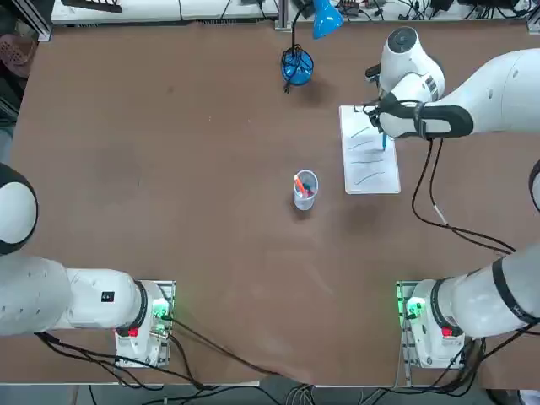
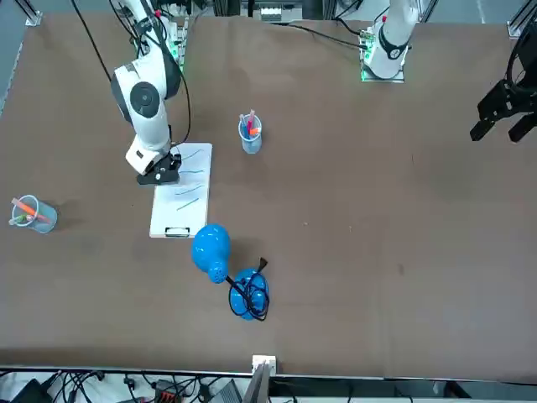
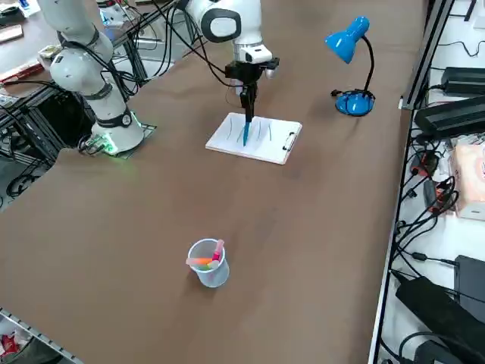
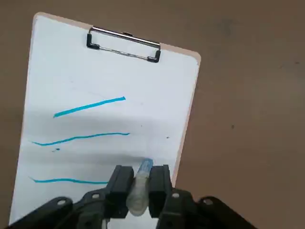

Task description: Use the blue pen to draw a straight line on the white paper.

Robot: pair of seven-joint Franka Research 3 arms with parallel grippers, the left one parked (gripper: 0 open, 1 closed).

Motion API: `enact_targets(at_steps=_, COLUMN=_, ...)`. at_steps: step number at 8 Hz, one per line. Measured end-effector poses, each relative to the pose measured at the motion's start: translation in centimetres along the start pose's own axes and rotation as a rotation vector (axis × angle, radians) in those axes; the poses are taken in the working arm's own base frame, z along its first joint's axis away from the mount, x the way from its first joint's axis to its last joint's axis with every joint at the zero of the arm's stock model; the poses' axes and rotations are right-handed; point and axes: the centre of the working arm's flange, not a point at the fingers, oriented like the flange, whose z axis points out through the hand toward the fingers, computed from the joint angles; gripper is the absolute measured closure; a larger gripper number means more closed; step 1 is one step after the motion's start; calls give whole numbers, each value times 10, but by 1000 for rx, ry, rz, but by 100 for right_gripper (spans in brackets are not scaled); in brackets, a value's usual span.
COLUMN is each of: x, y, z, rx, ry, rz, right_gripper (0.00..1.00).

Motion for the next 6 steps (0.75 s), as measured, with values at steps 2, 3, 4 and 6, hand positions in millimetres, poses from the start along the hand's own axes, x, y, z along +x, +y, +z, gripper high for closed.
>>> enact_targets(at_steps=2, x=-2, y=-12, z=-3, rx=1, ry=6, rz=18, right_gripper=78)
enact_targets(at_steps=3, x=-4, y=-23, z=-6, rx=12, ry=6, rz=35, right_gripper=78)
enact_targets(at_steps=4, x=-6, y=-34, z=-10, rx=31, ry=5, rz=46, right_gripper=78)
enact_targets(at_steps=6, x=-9, y=-52, z=-17, rx=71, ry=-5, rz=61, right_gripper=78)
